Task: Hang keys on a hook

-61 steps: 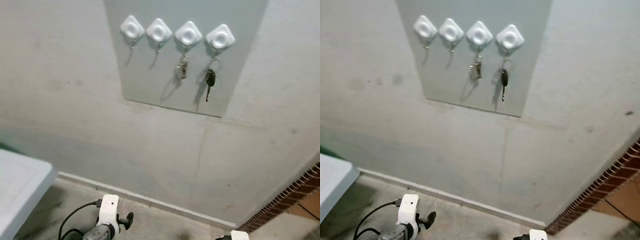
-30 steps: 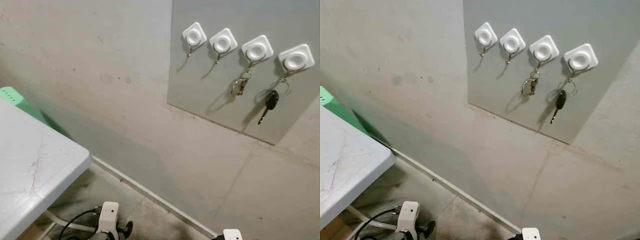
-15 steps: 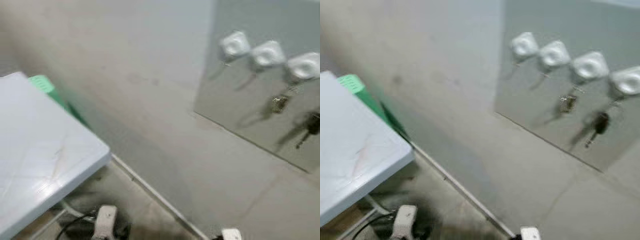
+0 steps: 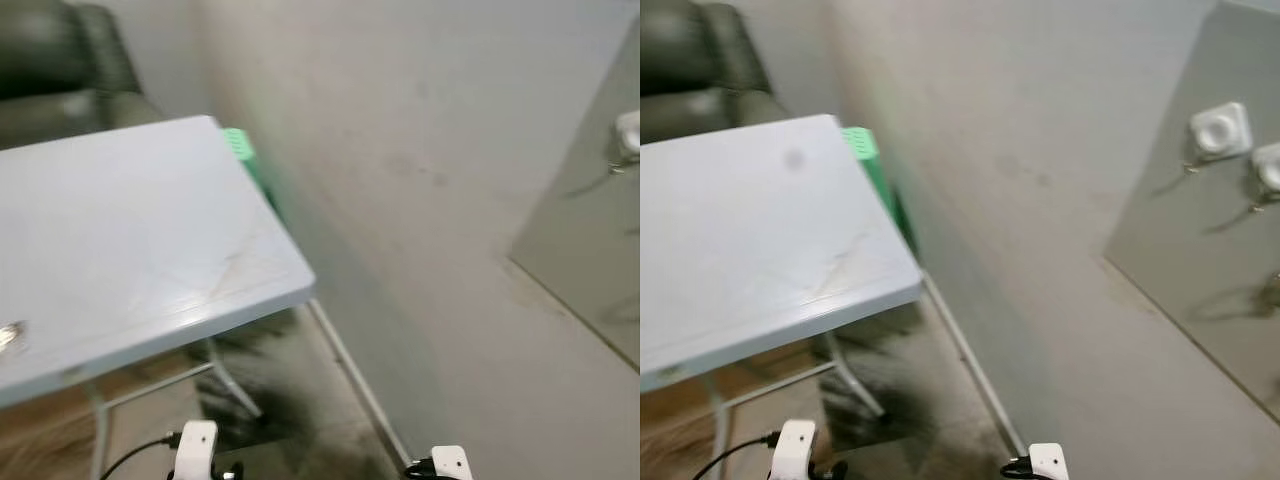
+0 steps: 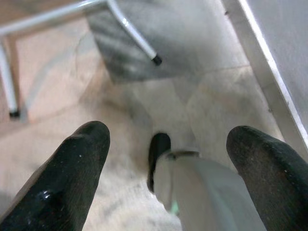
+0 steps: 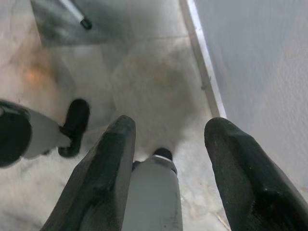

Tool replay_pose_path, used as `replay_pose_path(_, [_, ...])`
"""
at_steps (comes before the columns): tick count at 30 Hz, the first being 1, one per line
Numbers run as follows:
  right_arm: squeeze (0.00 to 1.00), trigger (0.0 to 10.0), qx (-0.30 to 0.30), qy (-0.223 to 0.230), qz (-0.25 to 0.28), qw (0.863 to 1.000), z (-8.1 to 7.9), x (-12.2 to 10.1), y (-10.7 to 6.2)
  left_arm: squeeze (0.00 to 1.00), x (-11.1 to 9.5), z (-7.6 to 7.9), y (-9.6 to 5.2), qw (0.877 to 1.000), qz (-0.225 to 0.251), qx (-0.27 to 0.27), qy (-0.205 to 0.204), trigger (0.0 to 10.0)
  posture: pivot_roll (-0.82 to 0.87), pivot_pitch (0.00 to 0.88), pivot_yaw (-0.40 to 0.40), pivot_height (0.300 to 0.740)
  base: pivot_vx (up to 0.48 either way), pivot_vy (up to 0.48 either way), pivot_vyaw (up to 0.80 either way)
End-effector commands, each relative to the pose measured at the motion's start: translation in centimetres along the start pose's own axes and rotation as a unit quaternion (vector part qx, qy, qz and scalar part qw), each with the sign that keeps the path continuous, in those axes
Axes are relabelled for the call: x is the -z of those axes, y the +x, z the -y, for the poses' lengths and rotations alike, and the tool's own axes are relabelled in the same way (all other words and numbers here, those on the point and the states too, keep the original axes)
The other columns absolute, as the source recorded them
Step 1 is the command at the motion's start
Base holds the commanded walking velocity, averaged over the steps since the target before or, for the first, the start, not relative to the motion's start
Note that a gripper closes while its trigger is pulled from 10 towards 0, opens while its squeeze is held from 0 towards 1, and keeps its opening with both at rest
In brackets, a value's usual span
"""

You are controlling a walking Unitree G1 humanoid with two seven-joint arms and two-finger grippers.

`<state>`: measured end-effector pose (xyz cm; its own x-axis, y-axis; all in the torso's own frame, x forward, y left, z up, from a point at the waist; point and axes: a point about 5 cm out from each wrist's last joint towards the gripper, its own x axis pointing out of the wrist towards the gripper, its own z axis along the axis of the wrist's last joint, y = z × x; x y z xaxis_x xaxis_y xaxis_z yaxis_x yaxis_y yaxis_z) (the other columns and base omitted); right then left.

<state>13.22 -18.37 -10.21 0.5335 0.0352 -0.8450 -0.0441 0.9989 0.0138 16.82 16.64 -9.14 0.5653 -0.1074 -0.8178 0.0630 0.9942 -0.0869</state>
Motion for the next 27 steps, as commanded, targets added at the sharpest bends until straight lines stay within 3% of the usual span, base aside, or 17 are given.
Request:
replay_pose_path(1, [0.0,10.0,0.001,0.002,-0.006,1.0,0.15,0.19,-0.05,0.0,-0.04,-0.02,0.03,1.0,-0.004,0.0,0.004,10.0,0.13,0.0,-0.006,0.74,0.0,0.0,0.8])
replay_pose_path(23, [0.0,10.0,0.005,0.003,-0.009,1.0,0.5,0.44,-0.16,0.0,-0.26,0.29,0.12,1.0,-0.001,0.006,-0.006,10.0,0.13,0.014,-0.008,0.74,0.0,0.0,0.8])
replay_pose_path(27, [0.0,10.0,0.007,0.03,0.0,1.0,0.55,0.3,-0.16,0.0,-0.27,0.25,0.12,1.0,0.0,0.006,-0.011,10.0,0.13,0.01,-0.007,0.74,0.0,0.0,0.5])
